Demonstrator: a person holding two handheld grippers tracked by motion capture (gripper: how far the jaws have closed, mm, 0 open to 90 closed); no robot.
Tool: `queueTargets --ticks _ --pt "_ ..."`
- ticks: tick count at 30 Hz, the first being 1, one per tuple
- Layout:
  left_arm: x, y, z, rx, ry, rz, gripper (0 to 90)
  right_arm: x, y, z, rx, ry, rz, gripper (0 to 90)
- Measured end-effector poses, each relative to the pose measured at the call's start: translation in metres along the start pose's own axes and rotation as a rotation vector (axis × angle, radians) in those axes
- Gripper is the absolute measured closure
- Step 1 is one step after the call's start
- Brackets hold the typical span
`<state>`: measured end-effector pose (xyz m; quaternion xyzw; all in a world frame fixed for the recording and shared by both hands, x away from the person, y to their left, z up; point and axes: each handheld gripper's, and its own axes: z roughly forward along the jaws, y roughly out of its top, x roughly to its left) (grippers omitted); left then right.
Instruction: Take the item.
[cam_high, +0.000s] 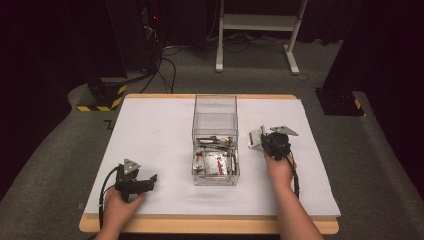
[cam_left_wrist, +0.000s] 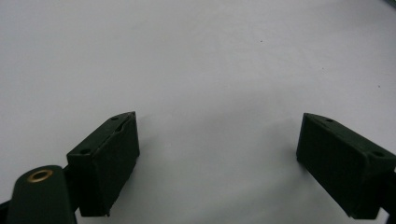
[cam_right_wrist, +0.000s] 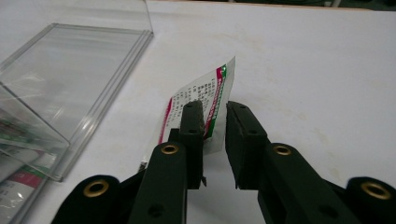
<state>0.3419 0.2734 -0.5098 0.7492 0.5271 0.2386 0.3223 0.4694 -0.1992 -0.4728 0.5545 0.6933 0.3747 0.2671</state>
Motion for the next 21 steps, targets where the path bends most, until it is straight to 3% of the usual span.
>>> queueTargets --ticks 6,21 --pt "0.0 0.0 0.0 0.0 -0.001 -0.002 13.4 -0.009 -0.003 -0.004 0.006 -0.013 0.004 73.2" --pt "0.0 0.0 0.0 -0.002 -0.002 -0.006 13.4 -0.014 -0.006 -0.022 -0.019 -0.017 -0.011 57.7"
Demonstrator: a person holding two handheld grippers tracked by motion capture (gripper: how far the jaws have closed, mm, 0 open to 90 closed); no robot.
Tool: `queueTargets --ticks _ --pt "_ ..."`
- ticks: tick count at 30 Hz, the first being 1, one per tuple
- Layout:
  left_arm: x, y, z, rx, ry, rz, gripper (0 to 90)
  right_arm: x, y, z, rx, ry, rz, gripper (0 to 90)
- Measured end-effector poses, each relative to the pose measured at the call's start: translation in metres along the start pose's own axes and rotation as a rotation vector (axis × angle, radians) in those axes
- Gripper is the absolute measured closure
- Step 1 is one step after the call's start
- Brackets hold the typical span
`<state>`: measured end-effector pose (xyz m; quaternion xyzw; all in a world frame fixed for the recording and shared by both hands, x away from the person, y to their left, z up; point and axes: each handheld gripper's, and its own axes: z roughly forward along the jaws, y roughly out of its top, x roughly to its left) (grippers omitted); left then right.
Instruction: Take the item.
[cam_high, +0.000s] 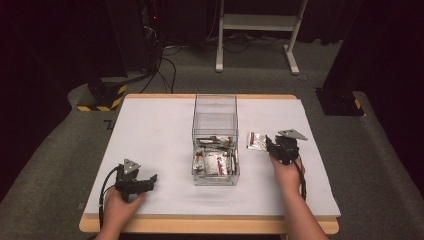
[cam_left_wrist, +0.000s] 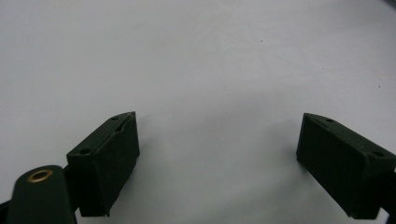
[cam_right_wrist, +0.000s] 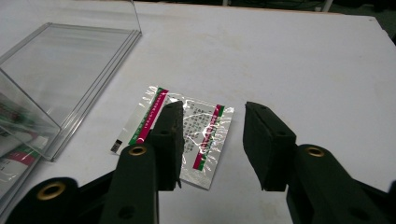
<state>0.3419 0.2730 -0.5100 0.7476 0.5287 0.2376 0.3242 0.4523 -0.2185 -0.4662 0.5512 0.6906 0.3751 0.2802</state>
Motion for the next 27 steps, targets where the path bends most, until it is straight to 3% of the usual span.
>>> queueTargets --ticks 9,13,17,27 --pt "0.0 0.0 0.0 -0.001 0.0 -0.001 13.4 0.006 0.0 -0.011 -0.01 0.014 -0.016 46.2" --pt "0.0 0.0 0.0 -0.003 0.001 -0.003 13.4 0.015 -0.004 -0.02 -0.022 0.029 -0.046 40.4" --pt "0.0 0.0 0.0 -0.001 0.0 -0.001 13.4 0.023 -0.009 -0.029 -0.028 0.052 -0.038 37.9" --pt "0.0 0.0 0.0 -0.003 0.001 -0.002 13.4 0.047 -0.029 -0.044 -0.01 0.095 -0.11 34.0"
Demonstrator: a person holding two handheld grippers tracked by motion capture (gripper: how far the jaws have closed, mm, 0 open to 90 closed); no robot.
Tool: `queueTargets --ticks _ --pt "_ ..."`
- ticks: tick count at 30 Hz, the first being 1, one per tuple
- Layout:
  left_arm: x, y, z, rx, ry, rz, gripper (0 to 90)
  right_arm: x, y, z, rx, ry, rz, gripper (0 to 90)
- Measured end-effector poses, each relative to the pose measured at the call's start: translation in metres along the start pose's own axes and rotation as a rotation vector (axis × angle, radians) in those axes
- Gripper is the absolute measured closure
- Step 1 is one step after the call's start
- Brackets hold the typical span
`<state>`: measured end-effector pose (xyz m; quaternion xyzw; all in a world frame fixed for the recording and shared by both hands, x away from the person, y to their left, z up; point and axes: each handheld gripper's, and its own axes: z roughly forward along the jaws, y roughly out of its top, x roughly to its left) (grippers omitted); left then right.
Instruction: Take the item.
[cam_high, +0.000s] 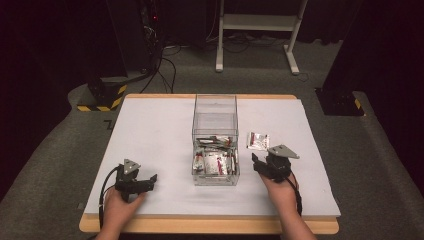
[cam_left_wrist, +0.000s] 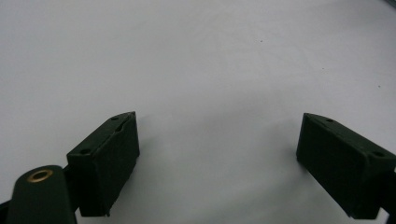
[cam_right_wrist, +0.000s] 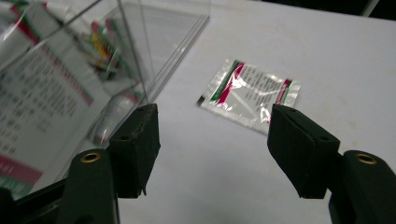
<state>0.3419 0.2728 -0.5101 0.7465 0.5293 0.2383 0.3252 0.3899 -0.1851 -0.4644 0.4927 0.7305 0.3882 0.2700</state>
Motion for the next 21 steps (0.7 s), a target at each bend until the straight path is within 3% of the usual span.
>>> queueTargets --ticks 11,15,21 --pt "0.0 0.0 0.0 0.0 0.0 0.001 13.4 0.018 -0.036 0.015 0.175 0.013 -0.038 24.7" --pt "0.0 0.0 0.0 -0.001 0.0 0.0 13.4 0.016 -0.037 0.016 0.184 0.02 -0.012 21.7" --pt "0.0 0.0 0.0 -0.002 0.001 0.001 13.5 0.017 -0.038 0.016 0.181 0.015 -0.019 21.7"
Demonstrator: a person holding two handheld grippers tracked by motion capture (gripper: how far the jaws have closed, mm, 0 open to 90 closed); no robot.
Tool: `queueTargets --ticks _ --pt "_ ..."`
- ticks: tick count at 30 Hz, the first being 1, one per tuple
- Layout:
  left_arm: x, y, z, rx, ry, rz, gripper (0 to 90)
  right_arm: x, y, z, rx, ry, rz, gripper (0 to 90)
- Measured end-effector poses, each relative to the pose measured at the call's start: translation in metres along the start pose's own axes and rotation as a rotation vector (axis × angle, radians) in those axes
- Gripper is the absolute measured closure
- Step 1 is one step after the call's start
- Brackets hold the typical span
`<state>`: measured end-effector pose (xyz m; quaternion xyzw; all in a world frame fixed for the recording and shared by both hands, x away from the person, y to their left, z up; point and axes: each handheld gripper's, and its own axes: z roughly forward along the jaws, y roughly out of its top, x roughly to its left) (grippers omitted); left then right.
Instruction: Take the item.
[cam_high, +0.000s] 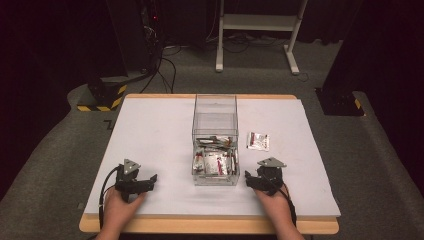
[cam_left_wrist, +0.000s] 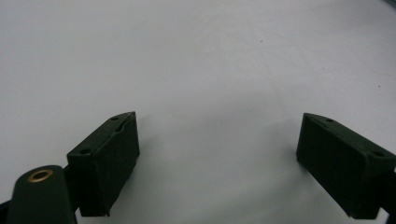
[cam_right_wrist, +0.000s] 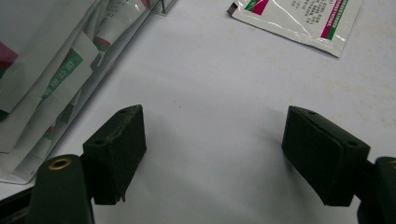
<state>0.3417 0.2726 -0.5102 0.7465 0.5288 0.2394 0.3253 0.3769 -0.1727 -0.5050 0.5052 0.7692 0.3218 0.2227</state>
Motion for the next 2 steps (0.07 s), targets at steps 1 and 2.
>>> queueTargets --ticks 1,2 --pt "0.0 0.0 0.0 0.0 0.0 0.0 13.5 0.0 0.0 0.0 0.0 0.0 0.0 21.7" --pt "-0.0003 -0.0001 0.0001 -0.001 -0.001 -0.004 13.5 0.0001 0.0 0.0 0.0 -0.002 -0.001 21.5"
